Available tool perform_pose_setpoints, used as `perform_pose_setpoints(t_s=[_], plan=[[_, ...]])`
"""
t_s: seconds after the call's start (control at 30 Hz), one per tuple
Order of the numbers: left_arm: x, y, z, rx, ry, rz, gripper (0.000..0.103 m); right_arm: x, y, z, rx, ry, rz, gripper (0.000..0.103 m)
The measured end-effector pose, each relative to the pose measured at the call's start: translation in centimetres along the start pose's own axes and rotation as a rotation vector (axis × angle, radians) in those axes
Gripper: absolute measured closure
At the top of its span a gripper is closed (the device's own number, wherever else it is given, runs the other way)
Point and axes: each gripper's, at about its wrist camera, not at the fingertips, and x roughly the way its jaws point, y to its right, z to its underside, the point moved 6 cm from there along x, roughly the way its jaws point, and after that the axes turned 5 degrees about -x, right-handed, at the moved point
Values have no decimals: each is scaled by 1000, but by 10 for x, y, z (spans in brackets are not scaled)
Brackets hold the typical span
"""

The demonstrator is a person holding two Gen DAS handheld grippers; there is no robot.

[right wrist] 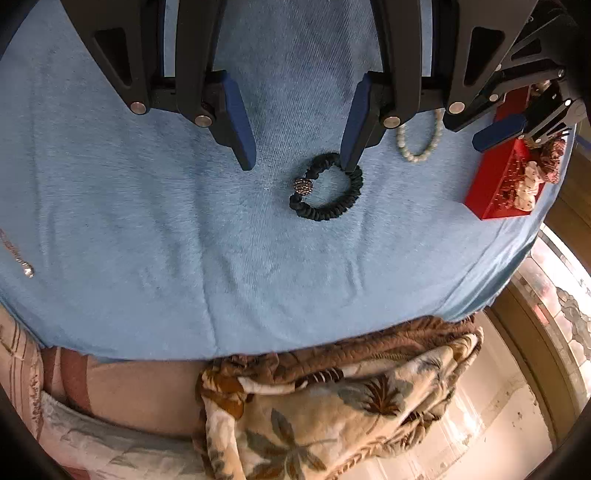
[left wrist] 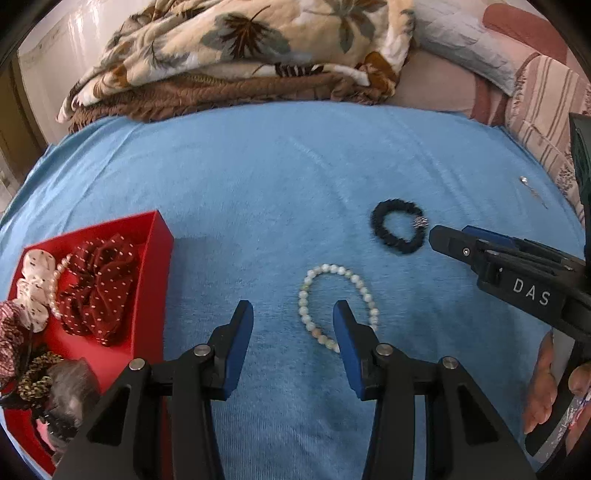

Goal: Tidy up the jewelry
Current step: 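Grasp the white bead bracelet with the left tool while the right grasps the black beaded hair tie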

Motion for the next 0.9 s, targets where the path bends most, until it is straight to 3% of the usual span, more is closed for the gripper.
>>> perform_pose_setpoints(t_s=[0.13, 0.33, 0.57, 0.73, 0.83, 0.9], plan=[[16, -5, -3, -28, -23, 5, 59, 14, -1, -2, -10, -5, 12, 51], [20, -2, -10, -13, 11, -6, 59, 24, -2, -12, -10, 11, 12, 51], [23, 1, -12, -4, 48, -29, 59, 39, -11, -20, -97, -7, 103, 51], [25, 1, -13, -16, 50, -34, 59, 40, -10, -22, -107, -11, 110, 52], [25, 1, -13, -14, 54, -38, 59, 38, -9, -21, -105, -8, 122, 57], [25, 1, -12, -19, 54, -36, 59, 37, -7, -21, -95, -5, 130, 67]])
